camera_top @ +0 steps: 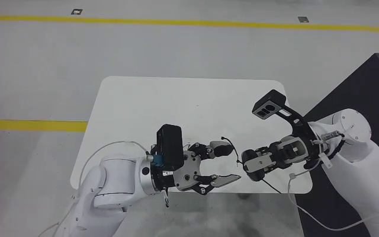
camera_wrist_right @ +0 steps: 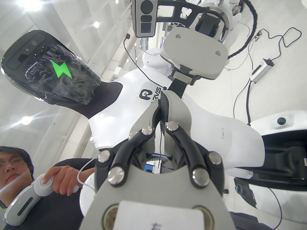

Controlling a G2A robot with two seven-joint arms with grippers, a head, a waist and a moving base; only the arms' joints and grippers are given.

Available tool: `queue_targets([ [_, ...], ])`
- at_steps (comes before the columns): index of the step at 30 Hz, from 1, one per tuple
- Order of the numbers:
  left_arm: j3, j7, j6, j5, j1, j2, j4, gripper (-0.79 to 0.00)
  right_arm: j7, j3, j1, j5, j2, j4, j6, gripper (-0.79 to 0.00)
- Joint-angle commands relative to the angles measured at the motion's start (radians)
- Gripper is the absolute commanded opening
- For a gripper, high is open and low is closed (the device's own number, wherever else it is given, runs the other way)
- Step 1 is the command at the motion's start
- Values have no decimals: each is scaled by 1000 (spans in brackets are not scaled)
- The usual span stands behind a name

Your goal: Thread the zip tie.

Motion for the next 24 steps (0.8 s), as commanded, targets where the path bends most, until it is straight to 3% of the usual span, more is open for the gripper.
queue_targets([
  [1,8,1,5,1,-4,-1,0,-434,0,0,0,0,0,0,0,-785],
  [12,11,7,21,7,-20,-1,10,-557,0,0,0,0,0,0,0,-785],
  [24,5,8,20,3,-13,3,9,-628,0,0,0,0,0,0,0,-785],
])
